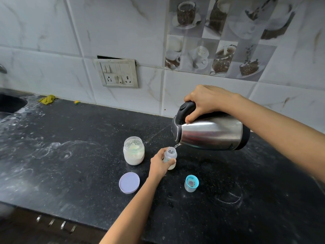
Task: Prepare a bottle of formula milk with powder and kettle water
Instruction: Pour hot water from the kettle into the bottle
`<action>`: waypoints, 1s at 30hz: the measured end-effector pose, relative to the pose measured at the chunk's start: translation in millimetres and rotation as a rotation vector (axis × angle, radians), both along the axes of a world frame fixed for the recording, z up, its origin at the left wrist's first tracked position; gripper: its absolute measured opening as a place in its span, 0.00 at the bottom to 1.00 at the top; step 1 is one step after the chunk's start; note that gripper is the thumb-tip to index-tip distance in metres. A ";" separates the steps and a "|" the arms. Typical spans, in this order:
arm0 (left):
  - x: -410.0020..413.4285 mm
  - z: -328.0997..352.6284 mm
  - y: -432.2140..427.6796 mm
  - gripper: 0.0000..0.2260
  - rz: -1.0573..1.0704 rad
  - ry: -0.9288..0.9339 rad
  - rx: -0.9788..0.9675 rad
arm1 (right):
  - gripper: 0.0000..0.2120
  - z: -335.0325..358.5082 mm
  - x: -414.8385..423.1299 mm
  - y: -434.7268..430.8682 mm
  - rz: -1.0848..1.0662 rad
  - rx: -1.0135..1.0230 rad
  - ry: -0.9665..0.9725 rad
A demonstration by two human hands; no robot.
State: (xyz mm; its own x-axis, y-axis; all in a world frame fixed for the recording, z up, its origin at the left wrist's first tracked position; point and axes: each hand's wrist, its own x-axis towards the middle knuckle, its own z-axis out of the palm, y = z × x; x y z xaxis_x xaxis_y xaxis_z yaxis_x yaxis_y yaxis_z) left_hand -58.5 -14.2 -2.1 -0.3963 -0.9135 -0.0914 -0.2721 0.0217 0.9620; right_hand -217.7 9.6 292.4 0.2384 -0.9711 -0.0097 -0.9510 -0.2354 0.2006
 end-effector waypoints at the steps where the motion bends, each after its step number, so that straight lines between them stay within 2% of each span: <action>1: -0.1 0.0 -0.2 0.23 0.002 0.000 -0.002 | 0.22 0.7 0.4 -0.1 0.001 0.001 0.001; 30: 0.8 -2.5 -1.5 0.22 -0.012 0.031 0.002 | 0.23 5.9 11.2 -3.4 0.007 0.014 0.042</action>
